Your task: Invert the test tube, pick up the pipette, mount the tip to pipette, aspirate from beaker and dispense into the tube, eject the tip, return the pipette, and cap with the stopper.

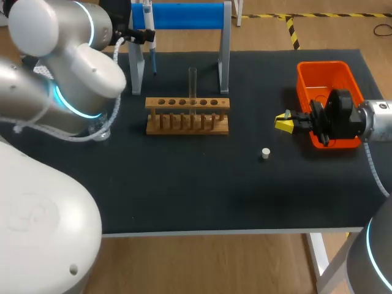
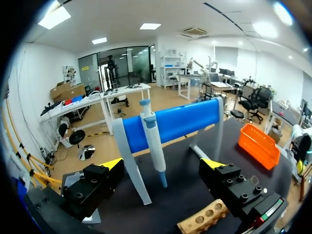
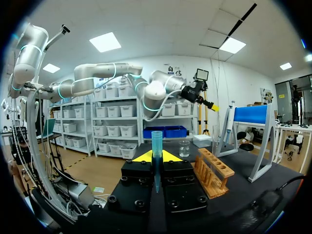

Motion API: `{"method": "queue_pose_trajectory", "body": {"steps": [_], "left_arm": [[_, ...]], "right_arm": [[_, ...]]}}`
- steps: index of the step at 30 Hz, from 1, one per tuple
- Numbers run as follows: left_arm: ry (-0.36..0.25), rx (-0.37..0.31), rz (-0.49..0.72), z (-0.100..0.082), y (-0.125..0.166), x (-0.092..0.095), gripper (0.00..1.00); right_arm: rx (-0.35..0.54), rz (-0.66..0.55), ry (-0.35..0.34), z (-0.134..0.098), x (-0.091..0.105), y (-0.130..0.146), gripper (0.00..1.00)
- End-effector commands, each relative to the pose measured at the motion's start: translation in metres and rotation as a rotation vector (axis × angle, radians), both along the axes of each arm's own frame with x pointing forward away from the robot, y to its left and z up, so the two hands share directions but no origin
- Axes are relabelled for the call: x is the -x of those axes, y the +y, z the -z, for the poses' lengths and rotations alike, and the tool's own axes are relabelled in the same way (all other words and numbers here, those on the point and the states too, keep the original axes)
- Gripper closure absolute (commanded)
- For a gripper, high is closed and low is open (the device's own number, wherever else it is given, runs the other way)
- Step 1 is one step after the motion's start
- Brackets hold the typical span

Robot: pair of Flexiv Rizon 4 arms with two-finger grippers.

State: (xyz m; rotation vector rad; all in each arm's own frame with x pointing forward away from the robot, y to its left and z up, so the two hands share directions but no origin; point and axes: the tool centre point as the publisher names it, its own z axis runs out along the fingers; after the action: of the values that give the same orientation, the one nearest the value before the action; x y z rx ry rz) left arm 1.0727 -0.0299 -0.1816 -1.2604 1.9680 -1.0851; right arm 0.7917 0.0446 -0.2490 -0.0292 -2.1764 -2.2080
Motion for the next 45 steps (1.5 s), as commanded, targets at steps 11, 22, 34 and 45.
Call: {"method": "queue_pose_trajectory", "body": {"steps": [11, 22, 34, 45], "left_arm": [[-0.030, -0.027, -0.190, 0.001, -0.018, -0.017, 0.00], [-0.028, -0.001, -0.241, 0.002, -0.023, -0.029, 0.00], [-0.034, 0.057, -0.288, 0.006, -0.029, -0.045, 0.00], [-0.071, 0.096, -0.313, 0.006, -0.030, -0.056, 0.00]], "right_arm": [[0.000, 0.000, 0.000, 0.000, 0.001, -0.001, 1.00], [0.000, 0.000, 0.000, 0.000, 0.001, -0.001, 1.00], [0.000, 0.000, 0.000, 0.000, 0.001, -0.001, 1.00], [0.000, 0.000, 0.000, 0.000, 0.001, -0.001, 1.00]]}}
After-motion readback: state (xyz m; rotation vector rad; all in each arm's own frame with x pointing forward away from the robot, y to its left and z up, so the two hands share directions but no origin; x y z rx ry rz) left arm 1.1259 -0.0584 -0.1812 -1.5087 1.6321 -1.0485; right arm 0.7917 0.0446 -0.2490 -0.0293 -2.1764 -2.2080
